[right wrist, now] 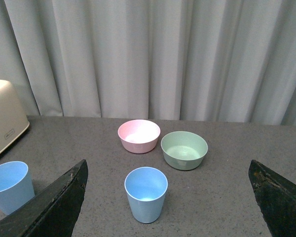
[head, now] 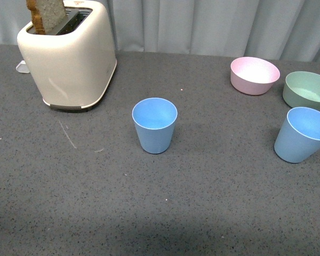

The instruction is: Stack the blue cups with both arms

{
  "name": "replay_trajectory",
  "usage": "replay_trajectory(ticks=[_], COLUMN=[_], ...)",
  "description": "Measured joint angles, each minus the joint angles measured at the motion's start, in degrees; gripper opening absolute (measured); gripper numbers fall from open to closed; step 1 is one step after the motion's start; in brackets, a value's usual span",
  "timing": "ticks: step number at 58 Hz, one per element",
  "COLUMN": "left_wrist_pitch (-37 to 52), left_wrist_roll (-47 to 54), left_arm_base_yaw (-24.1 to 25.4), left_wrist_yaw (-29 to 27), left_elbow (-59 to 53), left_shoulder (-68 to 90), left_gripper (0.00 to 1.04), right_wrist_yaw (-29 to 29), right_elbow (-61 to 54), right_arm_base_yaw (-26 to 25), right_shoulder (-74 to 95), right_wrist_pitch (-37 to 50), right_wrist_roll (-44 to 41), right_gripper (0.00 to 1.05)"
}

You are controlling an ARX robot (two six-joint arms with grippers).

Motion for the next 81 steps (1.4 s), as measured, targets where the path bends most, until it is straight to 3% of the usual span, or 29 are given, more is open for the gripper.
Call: replay_trajectory(ticks=[50,56,65,76,81], left_wrist_pitch=[-18.9,-28.3,-28.8,-28.8,-28.8], left_wrist_roll=[0.0,0.0,0.0,0.0,0.0], left_arm_base_yaw=[0.0,0.0,0.0,0.0,0.0], left_wrist_yaw=[0.0,0.0,0.0,0.1,0.0], left_elbow=[0.0,0.0,0.0,0.0,0.0], left_shoulder=[-19.3,-27.6,-28.9,-28.9,-28.9], left_gripper=[0.04,0.04,0.04,0.35,0.54], right_wrist_yaw=[0.0,0.0,0.0,0.0,0.0], right_elbow=[0.0,0.0,0.0,0.0,0.0], right_arm_base_yaw=[0.0,0.0,0.0,0.0,0.0], right_shoulder=[0.0,0.0,0.0,0.0,0.0], right_wrist_pitch=[0.0,0.0,0.0,0.0,0.0], right_wrist_roll=[0.0,0.0,0.0,0.0,0.0], right_gripper=[0.95,0.95,0.95,0.95,0.95])
